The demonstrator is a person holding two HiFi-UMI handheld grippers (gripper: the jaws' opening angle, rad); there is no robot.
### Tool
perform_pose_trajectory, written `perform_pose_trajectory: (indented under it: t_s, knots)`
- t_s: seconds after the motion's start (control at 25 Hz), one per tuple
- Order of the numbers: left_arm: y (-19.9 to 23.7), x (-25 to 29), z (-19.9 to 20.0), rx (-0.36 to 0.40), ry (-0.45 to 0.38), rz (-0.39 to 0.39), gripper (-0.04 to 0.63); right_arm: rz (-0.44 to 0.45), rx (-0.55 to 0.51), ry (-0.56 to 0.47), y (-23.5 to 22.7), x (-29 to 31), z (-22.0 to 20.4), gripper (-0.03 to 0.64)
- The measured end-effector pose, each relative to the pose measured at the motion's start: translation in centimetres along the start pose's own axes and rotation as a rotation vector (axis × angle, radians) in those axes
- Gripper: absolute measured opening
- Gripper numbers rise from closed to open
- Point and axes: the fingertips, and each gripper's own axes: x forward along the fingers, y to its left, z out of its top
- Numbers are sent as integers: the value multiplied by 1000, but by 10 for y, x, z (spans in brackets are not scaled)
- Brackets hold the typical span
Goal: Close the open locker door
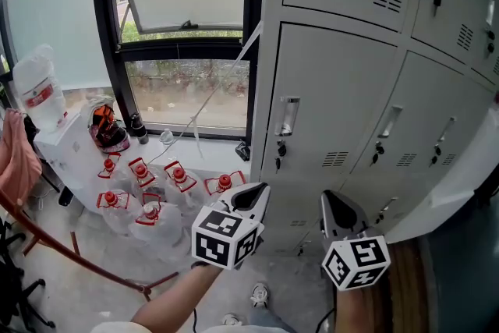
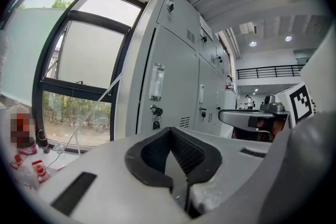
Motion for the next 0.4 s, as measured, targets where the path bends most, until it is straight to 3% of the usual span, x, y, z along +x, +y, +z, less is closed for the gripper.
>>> perform_pose_trajectory:
  t_s: [0.4]
  knots:
    - [1, 3, -4, -8, 8, -6, 6, -1, 5, 5, 0, 1, -3, 5]
